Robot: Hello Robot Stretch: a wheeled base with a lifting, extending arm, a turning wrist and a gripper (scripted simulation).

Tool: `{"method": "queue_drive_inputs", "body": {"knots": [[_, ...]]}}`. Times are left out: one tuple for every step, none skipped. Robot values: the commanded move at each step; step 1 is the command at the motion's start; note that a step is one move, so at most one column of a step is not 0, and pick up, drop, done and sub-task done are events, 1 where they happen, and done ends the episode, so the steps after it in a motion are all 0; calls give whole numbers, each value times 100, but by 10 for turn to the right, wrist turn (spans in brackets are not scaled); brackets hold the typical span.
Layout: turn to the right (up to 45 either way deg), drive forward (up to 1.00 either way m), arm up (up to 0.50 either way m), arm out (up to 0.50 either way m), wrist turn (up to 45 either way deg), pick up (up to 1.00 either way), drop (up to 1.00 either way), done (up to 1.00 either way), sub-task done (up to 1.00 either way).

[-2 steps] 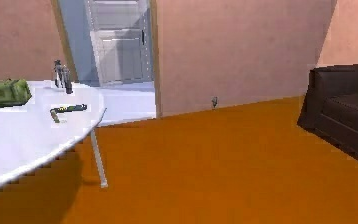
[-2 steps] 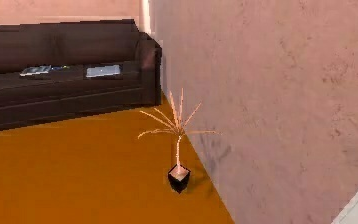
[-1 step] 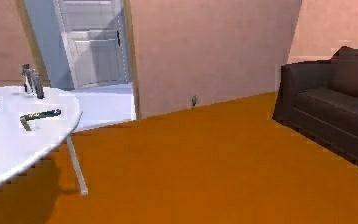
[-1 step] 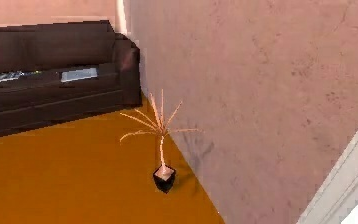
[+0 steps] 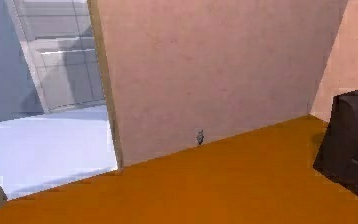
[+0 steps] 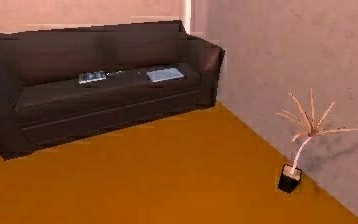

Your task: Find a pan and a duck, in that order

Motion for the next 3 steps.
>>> {"method": "queue_drive_inputs", "body": {"knots": [[180, 0, 0, 0, 0, 0, 0, 0, 0], [0, 10, 0, 0, 0, 0, 0, 0, 0], [-390, 0, 0, 0, 0, 0, 0, 0, 0]]}}
